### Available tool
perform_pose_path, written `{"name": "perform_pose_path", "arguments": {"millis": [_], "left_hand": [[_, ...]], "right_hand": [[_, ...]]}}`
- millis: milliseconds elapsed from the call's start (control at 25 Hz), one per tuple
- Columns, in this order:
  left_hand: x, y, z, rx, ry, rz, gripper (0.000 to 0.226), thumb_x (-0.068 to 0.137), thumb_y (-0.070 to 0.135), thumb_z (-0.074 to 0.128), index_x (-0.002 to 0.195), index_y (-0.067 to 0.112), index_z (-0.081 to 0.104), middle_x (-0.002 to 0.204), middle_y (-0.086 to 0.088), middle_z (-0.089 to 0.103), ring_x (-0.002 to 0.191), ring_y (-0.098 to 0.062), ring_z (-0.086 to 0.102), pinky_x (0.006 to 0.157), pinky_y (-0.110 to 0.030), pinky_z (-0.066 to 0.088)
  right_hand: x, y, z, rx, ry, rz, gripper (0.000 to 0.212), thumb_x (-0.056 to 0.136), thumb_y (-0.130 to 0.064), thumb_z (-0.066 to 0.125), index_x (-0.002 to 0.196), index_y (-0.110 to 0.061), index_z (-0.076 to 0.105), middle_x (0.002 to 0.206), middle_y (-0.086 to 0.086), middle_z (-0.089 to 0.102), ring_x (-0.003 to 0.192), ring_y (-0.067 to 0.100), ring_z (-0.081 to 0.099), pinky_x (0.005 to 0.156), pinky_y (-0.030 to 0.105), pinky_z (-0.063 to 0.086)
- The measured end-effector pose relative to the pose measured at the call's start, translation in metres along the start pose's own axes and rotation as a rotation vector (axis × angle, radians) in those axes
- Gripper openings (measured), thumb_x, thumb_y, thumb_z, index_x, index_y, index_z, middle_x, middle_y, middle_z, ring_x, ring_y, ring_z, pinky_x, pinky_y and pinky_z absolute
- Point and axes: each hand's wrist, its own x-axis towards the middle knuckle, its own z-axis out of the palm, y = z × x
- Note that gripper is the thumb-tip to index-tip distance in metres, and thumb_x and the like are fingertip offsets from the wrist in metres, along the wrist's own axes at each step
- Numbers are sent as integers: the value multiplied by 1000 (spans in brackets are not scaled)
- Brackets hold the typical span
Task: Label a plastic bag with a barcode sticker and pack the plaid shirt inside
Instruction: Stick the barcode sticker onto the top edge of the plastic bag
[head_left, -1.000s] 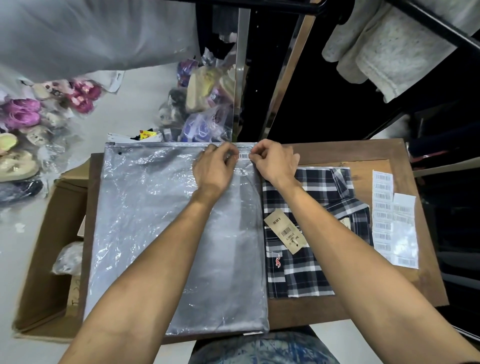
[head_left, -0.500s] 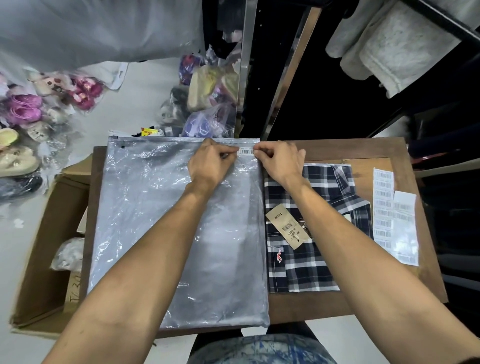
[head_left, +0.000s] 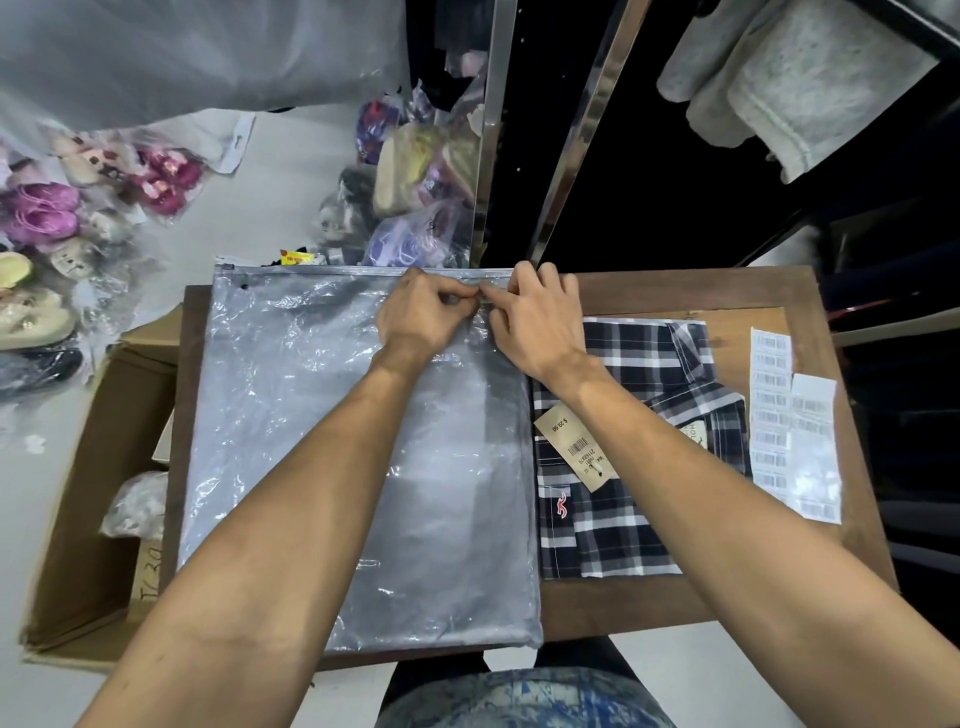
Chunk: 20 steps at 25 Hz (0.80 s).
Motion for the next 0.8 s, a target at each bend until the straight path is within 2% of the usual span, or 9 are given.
{"name": "perform_pose_path", "arguments": {"millis": [240, 400, 520, 640, 720, 800], "left_hand": [[1, -4, 1, -52, -6, 2, 24, 78, 58, 75, 102, 51, 77, 113, 14, 71, 107, -10, 67, 90, -35, 56], [2, -4, 1, -73, -12, 28, 25, 76, 55, 76, 100, 50, 77, 100, 8, 74, 99, -16, 70, 84, -35, 58], [3, -4, 3, -58, -8, 38, 32, 69, 65, 70, 99, 55, 73, 97, 3, 71, 97, -19, 69, 84, -39, 59], [1, -3, 0, -30, -8, 40, 27, 77, 57, 72, 104, 53, 73, 105, 2, 68, 104, -19, 67, 90, -38, 56], [1, -2, 0, -11, -7, 39, 24, 83, 47, 72, 106, 50, 73, 111, 0, 65, 110, -22, 64, 92, -37, 54], [1, -1, -1, 7, -12, 41, 24, 84, 45, 71, 108, 50, 73, 113, -1, 64, 112, -24, 64, 93, -38, 54]], "right_hand": [[-16, 33, 1, 19, 4, 125, 46, 95, -36, 38, 131, -39, 68, 101, 4, 58, 97, 32, 50, 82, 45, 35], [-20, 35, -2, 52, 19, 190, 46, 95, -36, 39, 126, -34, 71, 105, 3, 60, 100, 31, 50, 83, 44, 34], [-19, 24, -4, 123, 60, 156, 44, 92, -36, 45, 126, -26, 70, 117, 6, 61, 107, 31, 52, 84, 42, 34], [-18, 7, 0, 171, 9, 93, 52, 92, -43, 40, 135, -29, 65, 146, 10, 53, 134, 34, 45, 103, 47, 35], [-16, -4, 3, 168, -35, 85, 54, 93, -46, 34, 138, -36, 62, 160, 11, 41, 148, 35, 33, 116, 52, 26], [-15, -9, 4, 159, -45, 91, 55, 95, -47, 29, 140, -41, 60, 165, 10, 34, 152, 36, 26, 123, 54, 16]]}}
